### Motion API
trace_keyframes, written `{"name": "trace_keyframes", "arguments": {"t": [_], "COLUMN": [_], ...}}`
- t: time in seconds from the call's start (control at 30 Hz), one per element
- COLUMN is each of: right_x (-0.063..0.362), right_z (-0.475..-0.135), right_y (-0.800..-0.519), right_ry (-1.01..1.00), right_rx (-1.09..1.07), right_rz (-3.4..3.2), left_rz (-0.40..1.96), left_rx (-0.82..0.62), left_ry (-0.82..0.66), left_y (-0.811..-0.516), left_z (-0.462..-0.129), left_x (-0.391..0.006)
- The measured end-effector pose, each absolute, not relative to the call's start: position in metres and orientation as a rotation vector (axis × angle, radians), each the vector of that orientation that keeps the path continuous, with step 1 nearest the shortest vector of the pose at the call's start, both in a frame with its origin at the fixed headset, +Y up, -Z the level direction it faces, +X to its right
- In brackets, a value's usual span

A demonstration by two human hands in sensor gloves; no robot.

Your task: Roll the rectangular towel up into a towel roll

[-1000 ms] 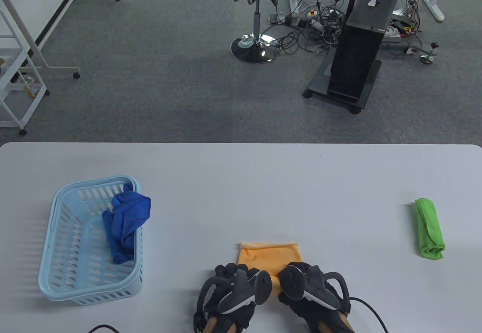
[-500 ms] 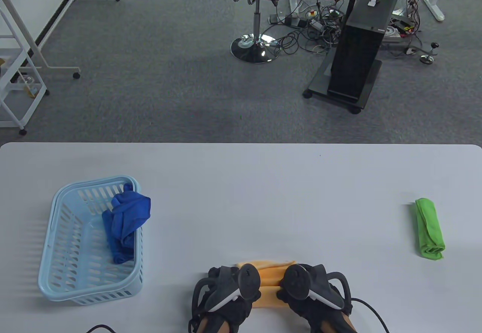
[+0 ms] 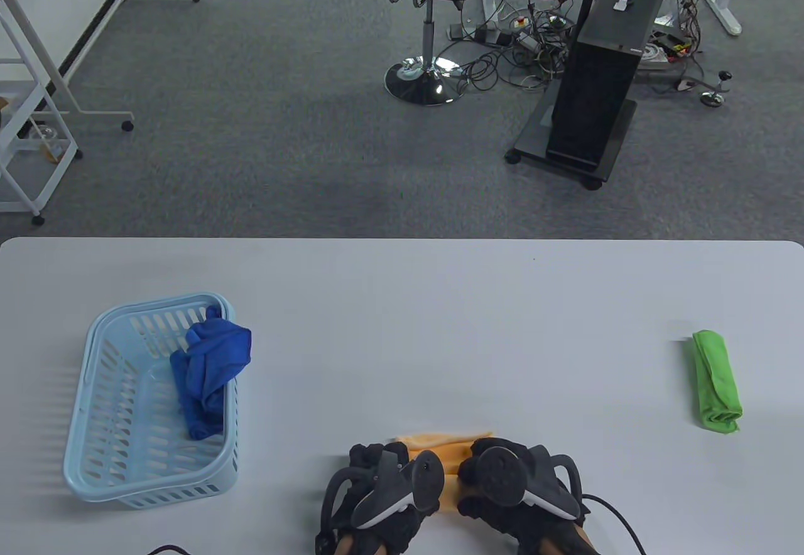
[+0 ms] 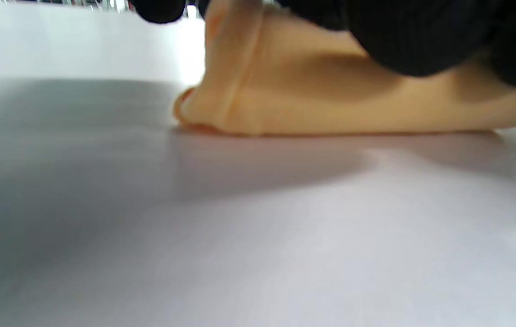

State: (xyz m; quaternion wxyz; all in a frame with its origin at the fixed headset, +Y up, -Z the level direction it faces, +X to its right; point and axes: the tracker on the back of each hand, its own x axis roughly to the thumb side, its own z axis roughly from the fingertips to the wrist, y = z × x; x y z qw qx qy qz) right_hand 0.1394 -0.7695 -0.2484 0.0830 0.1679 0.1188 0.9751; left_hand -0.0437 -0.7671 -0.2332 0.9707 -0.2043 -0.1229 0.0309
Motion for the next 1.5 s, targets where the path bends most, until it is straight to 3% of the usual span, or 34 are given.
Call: {"name": "trace_keyframes", "arguments": {"t": [0.2, 0.53, 0.77, 0.87, 0.97, 1.1, 1.17, 1.33, 1.5], "right_x": [0.134, 0.146, 0.142, 0.136, 0.131, 0.13, 0.129, 0.126, 0.127], "right_z": [-0.249, -0.255, -0.252, -0.246, -0.245, -0.25, -0.251, -0.248, -0.249], "right_y": [-0.776, -0.772, -0.767, -0.758, -0.764, -0.775, -0.779, -0.781, -0.774], "right_ry": [0.444, 0.445, 0.468, 0.367, 0.442, 0.507, 0.53, 0.516, 0.448], "right_rx": [0.475, 0.461, 0.426, 0.445, 0.521, 0.495, 0.486, 0.469, 0.5], "right_rz": [2.936, 2.874, 2.871, 2.763, 2.805, 2.913, 2.929, 3.04, 2.962], "left_rz": [0.005, 0.186, 0.22, 0.248, 0.245, 0.243, 0.272, 0.176, 0.266], "left_rx": [-0.495, -0.322, -0.381, -0.397, -0.405, -0.154, -0.058, -0.291, -0.301], "left_ry": [-0.224, -0.223, -0.238, -0.212, -0.176, -0.22, -0.326, -0.336, -0.404], "left_y": [-0.782, -0.768, -0.772, -0.773, -0.774, -0.755, -0.748, -0.766, -0.773], "left_z": [-0.237, -0.239, -0.24, -0.242, -0.242, -0.237, -0.234, -0.237, -0.239], "left_x": [-0.042, -0.06, -0.06, -0.062, -0.065, -0.063, -0.057, -0.046, -0.052]}}
